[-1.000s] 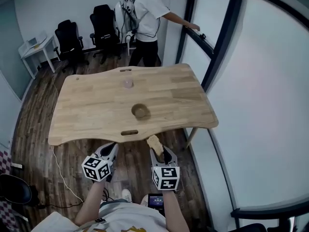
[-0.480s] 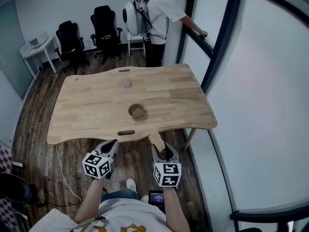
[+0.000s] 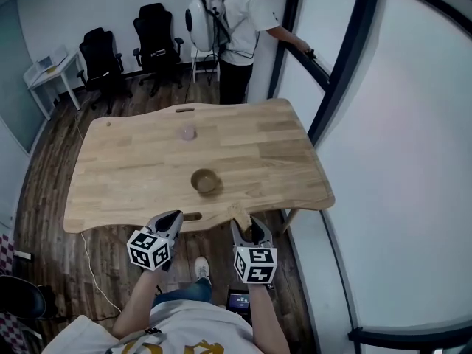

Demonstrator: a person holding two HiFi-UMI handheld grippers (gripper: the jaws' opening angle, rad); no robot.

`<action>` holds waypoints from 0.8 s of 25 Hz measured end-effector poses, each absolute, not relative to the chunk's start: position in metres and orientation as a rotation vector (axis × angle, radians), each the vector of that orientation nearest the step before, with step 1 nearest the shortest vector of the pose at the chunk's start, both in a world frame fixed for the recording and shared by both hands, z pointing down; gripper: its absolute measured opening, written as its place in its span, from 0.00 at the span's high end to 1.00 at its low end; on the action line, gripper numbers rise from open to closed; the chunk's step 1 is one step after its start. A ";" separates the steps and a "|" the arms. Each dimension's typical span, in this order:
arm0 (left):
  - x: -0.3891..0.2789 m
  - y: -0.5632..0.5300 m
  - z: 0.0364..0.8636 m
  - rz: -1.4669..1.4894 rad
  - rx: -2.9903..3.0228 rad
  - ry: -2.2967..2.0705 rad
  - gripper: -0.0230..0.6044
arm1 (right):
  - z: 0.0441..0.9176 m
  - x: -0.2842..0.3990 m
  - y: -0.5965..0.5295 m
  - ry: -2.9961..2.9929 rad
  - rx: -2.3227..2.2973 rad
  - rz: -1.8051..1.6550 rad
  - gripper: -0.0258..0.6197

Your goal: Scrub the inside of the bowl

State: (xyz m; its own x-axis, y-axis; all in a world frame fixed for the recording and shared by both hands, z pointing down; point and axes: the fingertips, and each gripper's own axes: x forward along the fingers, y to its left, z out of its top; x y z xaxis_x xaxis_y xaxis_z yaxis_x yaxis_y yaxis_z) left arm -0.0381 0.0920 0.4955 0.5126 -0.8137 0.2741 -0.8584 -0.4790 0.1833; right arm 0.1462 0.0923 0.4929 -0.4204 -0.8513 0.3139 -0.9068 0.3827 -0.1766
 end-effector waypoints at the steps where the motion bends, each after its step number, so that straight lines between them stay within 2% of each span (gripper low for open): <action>1: -0.037 0.079 0.496 0.216 2.469 -1.386 0.96 | 0.494 0.146 0.081 -2.459 1.590 0.483 0.67; 12: -0.046 -0.071 0.519 0.242 2.477 -1.225 0.96 | 0.516 0.117 -0.053 -2.359 1.615 0.552 0.67; 20: -0.066 -0.140 0.539 0.254 2.463 -1.175 0.96 | 0.536 0.100 -0.111 -2.297 1.637 0.578 0.67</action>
